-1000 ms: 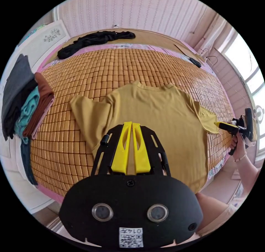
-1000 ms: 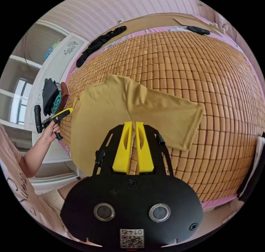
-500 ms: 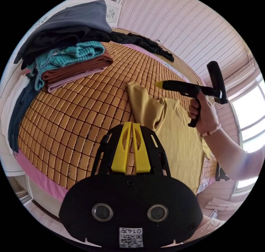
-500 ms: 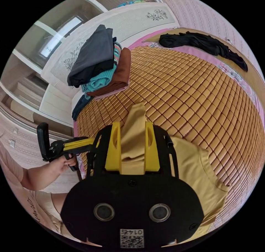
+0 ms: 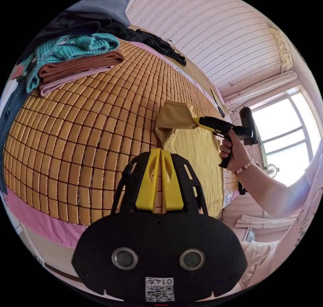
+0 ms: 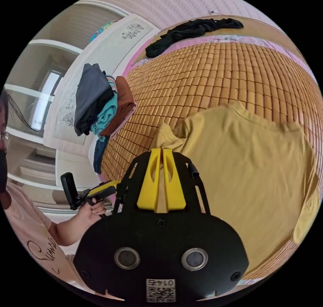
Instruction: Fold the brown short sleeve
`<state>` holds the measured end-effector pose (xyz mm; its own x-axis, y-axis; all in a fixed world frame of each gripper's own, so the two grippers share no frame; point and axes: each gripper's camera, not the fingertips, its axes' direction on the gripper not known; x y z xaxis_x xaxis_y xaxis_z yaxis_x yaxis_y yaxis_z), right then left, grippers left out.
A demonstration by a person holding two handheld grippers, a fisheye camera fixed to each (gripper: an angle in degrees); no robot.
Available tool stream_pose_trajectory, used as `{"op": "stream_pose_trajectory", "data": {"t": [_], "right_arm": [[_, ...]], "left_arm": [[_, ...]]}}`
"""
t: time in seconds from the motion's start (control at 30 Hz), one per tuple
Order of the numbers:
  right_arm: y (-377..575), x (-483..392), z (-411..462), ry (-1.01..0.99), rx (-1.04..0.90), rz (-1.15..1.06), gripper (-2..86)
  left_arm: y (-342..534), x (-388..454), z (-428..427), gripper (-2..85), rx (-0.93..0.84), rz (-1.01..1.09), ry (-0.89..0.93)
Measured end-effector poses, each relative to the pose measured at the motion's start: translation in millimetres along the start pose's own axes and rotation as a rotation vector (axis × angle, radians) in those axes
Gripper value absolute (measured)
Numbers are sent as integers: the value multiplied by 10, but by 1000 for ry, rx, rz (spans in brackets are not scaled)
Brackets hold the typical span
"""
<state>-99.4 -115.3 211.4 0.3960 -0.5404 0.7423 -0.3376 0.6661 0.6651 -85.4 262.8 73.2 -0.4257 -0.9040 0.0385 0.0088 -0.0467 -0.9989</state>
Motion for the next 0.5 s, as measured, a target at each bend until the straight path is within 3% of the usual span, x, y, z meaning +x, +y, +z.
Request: {"op": "stream_pose_trajectory", "data": {"t": [0.17, 0.4, 0.5], "right_arm": [[427, 517, 93, 19, -69, 239, 2], [349, 490, 216, -39, -59, 238, 4], [261, 437, 277, -52, -64, 241, 4]], "left_arm": [[-231, 183, 228, -5, -59, 180, -56], [-845, 761, 563, 37, -70, 409, -59], [-1027, 907, 954, 53, -187, 444, -126]]}}
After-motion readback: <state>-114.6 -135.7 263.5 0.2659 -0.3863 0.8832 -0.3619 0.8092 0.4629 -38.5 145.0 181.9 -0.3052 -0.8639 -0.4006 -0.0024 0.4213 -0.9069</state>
